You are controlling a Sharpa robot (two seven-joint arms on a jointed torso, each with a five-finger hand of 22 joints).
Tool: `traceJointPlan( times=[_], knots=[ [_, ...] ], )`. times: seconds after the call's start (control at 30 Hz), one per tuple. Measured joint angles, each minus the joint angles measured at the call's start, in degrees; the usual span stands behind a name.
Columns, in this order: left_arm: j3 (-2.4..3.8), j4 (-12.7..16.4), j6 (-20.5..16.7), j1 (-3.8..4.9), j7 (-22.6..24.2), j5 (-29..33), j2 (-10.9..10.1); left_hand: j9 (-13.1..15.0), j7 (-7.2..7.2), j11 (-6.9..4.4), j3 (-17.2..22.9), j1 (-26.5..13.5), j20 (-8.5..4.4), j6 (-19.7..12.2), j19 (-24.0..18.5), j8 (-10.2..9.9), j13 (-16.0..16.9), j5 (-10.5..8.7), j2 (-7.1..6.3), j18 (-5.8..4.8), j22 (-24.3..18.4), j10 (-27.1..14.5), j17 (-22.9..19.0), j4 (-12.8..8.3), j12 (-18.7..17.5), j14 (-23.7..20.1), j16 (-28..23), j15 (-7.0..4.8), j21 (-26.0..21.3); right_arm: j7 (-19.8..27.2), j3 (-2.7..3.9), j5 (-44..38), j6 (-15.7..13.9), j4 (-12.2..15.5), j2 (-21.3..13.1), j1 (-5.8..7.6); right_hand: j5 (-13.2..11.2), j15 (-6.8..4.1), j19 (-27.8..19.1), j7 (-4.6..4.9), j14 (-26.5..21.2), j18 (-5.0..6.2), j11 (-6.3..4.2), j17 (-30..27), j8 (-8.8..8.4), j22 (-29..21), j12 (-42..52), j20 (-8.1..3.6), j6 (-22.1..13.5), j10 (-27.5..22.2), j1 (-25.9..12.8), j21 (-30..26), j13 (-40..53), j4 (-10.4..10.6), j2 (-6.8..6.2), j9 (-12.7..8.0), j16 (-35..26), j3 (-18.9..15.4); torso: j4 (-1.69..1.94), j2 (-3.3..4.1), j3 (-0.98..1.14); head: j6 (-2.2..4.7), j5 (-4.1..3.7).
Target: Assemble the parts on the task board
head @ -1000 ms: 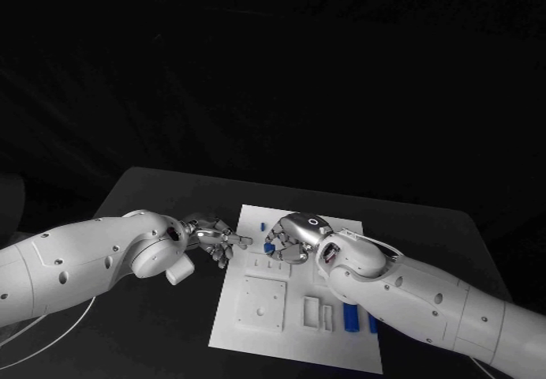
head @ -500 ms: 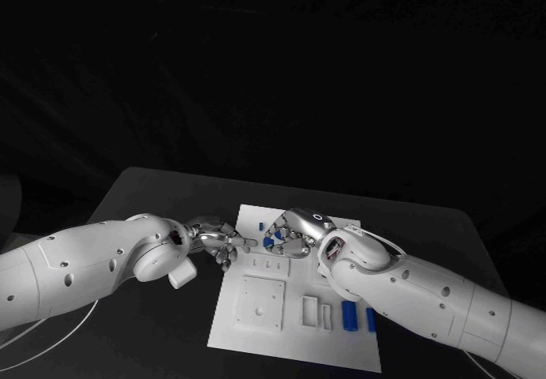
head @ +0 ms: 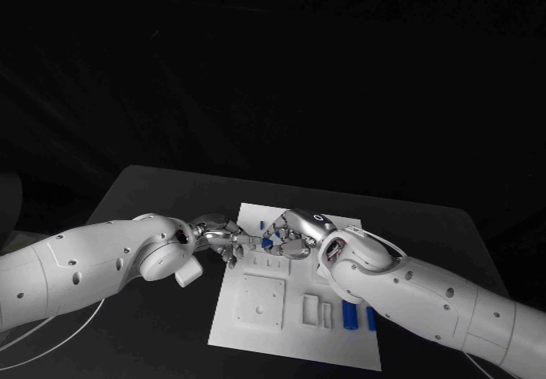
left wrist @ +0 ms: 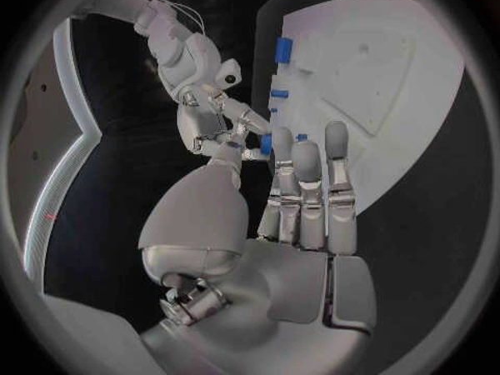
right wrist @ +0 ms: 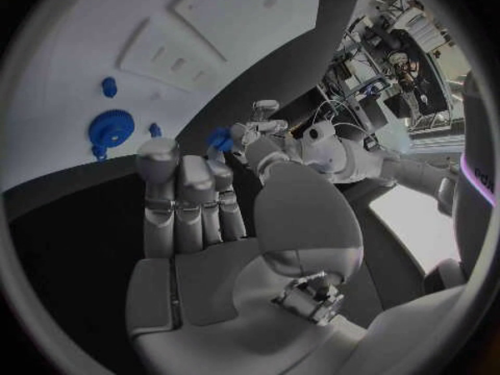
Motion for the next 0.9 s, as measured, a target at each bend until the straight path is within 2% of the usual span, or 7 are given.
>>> traceJointPlan(
  times=[0.57, 0.7, 0.9],
  knots=[
    [0.0, -0.1, 0.2, -0.12, 0.0, 0.2, 0.8, -1.3, 0.0, 0.0, -0.3, -0.3, 0.0, 0.0, 0.0, -0.3, -0.2, -0.35, 0.26, 0.0, 0.0, 0.0, -0.2, -0.3, 0.3, 0.0, 0.4, 0.0, 0.0, 0.0, 0.1, 0.7, 0.0, 0.5, 0.6, -0.13, 0.0, 0.0, 0.0, 0.01, 0.0, 0.0, 0.0, 0.0, 0.07, 0.0, 0.0, 0.0, 0.0, 0.0, 0.0, 0.0, 0.0, 0.0, 0.0, 0.0, 0.0, 0.0, 0.03, -0.03, 0.03, -0.13, 0.0],
    [0.0, -0.2, 0.2, -0.13, 0.0, 0.2, 1.0, -1.5, 0.0, 0.0, -0.4, 0.3, 0.0, 0.0, 0.0, -0.3, -0.2, -0.35, 0.8, 0.0, 0.0, 0.0, -0.2, -0.4, 0.3, 0.0, 0.4, 0.0, 0.0, 0.0, 0.14, 0.8, 0.0, 0.5, 0.7, -0.13, 0.0, 0.0, 0.0, 0.01, 0.0, 0.0, 0.0, 0.0, 0.07, 0.0, 0.0, 0.0, 0.0, 0.0, 0.0, 0.0, 0.0, 0.0, 0.0, 0.0, -0.3, 0.0, 0.03, -0.03, 0.03, -0.17, 0.02],
    [0.0, -0.3, 0.4, -0.14, 0.0, 0.2, 1.1, -2.1, 0.0, -0.2, -1.8, 0.6, 0.0, 0.0, 0.0, -0.3, -0.3, -0.35, 3.34, 0.0, 0.0, -0.2, -0.4, -1.8, 0.5, 0.0, 0.8, 0.0, 0.0, 0.0, 0.15, 0.9, 0.1, 0.5, 0.8, -0.13, 0.0, 0.0, 0.0, 0.01, 0.0, 0.0, 0.0, 0.0, 0.06, 0.0, 0.0, 0.01, 0.0, 0.0, 0.0, 0.0, 0.0, 0.2, 0.0, 0.0, -0.3, -0.2, 0.02, -0.03, 0.01, -0.25, 0.05]
  ],
)
